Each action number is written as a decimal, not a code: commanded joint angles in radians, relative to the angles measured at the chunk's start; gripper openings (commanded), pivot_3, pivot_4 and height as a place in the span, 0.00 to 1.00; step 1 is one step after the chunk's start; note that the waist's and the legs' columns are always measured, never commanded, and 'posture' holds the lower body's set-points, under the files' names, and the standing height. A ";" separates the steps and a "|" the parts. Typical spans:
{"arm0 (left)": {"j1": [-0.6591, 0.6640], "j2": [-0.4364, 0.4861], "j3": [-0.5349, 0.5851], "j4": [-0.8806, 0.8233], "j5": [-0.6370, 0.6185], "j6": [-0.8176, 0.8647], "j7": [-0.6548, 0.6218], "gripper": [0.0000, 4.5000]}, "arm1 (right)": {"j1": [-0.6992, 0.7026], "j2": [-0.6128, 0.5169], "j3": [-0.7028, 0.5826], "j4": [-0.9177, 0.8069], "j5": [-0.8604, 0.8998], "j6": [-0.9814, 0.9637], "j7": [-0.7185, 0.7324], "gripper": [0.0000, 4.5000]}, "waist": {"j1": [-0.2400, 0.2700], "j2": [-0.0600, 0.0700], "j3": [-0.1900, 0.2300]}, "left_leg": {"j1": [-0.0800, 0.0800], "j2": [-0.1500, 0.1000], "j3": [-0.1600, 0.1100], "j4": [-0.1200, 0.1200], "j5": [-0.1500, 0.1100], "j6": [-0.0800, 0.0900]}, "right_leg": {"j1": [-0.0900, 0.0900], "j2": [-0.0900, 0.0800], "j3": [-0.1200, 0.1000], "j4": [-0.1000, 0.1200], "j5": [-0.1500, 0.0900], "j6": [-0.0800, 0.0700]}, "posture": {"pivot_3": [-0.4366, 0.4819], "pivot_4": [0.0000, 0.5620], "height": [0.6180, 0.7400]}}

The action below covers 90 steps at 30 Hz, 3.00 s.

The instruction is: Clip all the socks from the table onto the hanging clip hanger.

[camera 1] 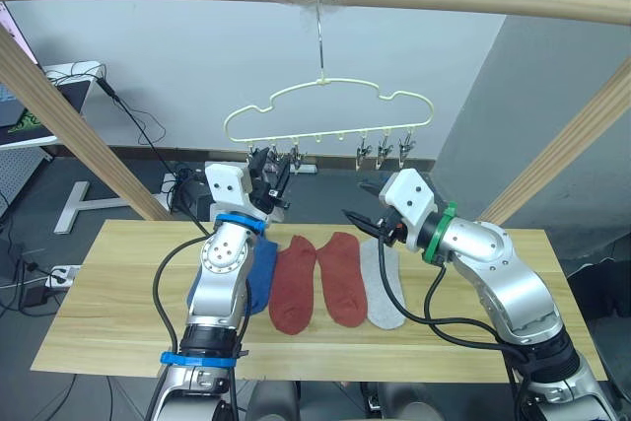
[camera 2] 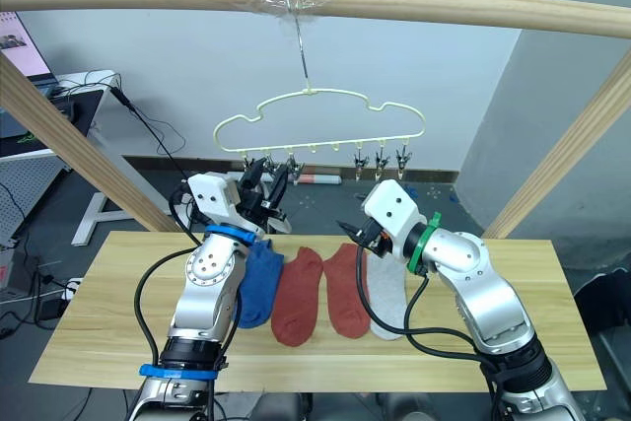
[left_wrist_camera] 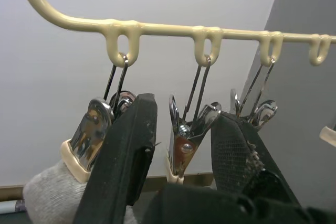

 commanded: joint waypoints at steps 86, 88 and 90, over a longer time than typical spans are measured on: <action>-0.005 0.066 0.021 -0.219 -0.109 0.234 -0.135 0.00 | 0.109 0.054 0.088 0.244 -0.152 -0.212 0.042 0.00 | 0.001 -0.001 -0.007 | 0.001 0.001 0.001 0.002 0.002 -0.002 | 0.000 0.001 0.001 0.003 0.001 0.000 | 0.42 0.25 0.71; -0.011 0.078 0.024 -0.241 -0.144 0.279 -0.162 0.00 | 0.060 0.069 0.115 0.251 -0.145 -0.194 0.068 0.00 | 0.000 -0.001 -0.007 | 0.001 0.001 0.000 0.002 0.002 -0.002 | 0.000 0.001 0.001 0.003 0.001 0.000 | 0.41 0.25 0.71; -0.023 0.096 0.033 -0.258 -0.176 0.319 -0.185 0.00 | 0.008 0.084 0.146 0.262 -0.144 -0.181 0.094 0.00 | 0.000 -0.001 -0.007 | 0.001 0.001 0.000 0.002 0.002 -0.002 | 0.000 0.001 0.001 0.003 0.001 0.000 | 0.42 0.24 0.71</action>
